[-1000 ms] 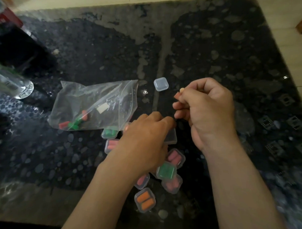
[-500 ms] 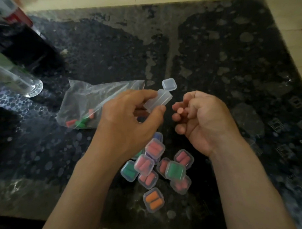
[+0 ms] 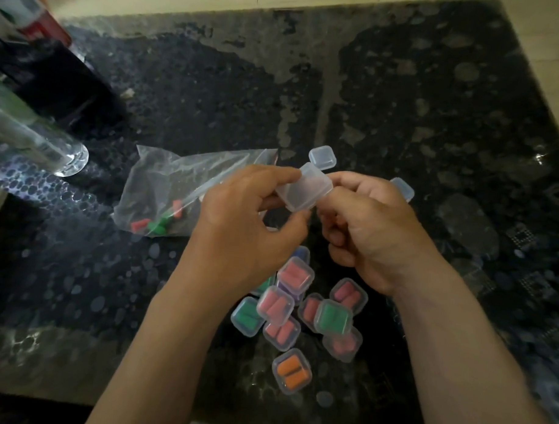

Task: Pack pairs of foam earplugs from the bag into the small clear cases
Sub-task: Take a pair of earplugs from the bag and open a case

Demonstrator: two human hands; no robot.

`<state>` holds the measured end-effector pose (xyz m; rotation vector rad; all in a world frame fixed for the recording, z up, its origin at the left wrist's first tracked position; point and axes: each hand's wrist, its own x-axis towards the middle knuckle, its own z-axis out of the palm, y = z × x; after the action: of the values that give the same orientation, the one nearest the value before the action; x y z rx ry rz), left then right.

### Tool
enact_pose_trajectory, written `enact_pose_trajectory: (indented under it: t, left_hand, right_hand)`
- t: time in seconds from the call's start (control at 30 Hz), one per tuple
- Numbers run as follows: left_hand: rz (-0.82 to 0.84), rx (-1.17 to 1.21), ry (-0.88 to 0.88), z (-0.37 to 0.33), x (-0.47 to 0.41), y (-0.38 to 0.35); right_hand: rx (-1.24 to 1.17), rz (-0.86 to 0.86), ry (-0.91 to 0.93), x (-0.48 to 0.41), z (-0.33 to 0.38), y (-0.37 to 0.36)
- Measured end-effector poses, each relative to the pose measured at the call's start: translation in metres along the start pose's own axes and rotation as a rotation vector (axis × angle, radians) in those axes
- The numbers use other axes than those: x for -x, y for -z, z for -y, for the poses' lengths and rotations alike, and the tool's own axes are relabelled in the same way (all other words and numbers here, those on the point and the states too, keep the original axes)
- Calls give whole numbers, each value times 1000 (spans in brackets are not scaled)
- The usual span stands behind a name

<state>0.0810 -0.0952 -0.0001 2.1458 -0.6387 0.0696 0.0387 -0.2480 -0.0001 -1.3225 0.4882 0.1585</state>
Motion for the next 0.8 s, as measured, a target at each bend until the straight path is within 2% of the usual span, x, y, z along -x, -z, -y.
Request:
enact_pose_trajectory:
  t: [0.17,0.23,0.47,0.67,0.8]
  left_hand:
    - [-30,-103,-114,2,1,-4]
    - [-26,-71,-152,2,1,-5]
    - [-32,93,-114,-4,1,-3]
    - [-90,416,94,-17,1,0]
    - [1,540,245,-16,-1,2]
  right_hand:
    - [-25,7,17,-1,-1,2]
    - [-38,-6,13,-2,-1,3]
    - [-127,-20,11,1,4,5]
    - [-105,0,12,0,3,3]
    - [-37,40,64,-1,0,2]
